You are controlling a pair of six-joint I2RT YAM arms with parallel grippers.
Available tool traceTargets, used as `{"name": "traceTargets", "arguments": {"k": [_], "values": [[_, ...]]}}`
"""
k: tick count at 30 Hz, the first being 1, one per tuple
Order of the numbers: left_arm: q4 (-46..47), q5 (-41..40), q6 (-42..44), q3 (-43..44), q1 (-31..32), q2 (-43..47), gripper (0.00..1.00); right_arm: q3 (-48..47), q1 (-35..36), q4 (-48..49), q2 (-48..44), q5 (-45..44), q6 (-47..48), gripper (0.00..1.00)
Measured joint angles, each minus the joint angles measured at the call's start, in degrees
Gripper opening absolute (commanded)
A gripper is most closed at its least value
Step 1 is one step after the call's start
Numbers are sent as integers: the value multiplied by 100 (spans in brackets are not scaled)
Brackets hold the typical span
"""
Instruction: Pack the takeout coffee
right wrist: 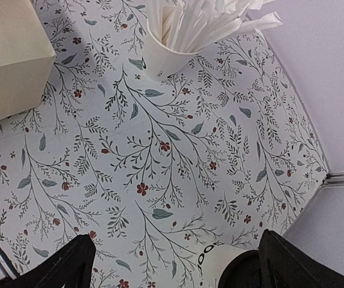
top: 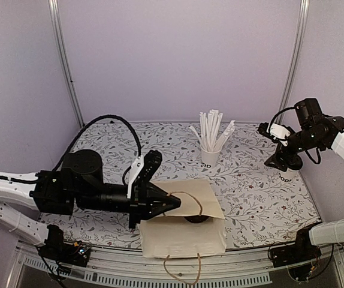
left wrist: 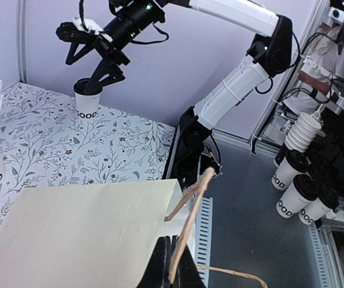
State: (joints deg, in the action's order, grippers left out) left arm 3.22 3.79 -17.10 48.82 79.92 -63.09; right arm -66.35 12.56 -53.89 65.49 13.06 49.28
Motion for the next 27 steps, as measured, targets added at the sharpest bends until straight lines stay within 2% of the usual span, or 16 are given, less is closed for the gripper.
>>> {"name": "traceTargets", "arguments": {"k": [9,15,27], "values": [[-767,1023,-649,1163,-1399,-496,0,-127,-66,-170,-2,46,-9,99],[-1128,1611,-896,1458,-2271,-986,1,-254,-297,-313,201,74,-133,99],[-1270,2277,-715,1945,-3703,-1685,3,-702,-2076,-328,1283,24,-407,99]]}}
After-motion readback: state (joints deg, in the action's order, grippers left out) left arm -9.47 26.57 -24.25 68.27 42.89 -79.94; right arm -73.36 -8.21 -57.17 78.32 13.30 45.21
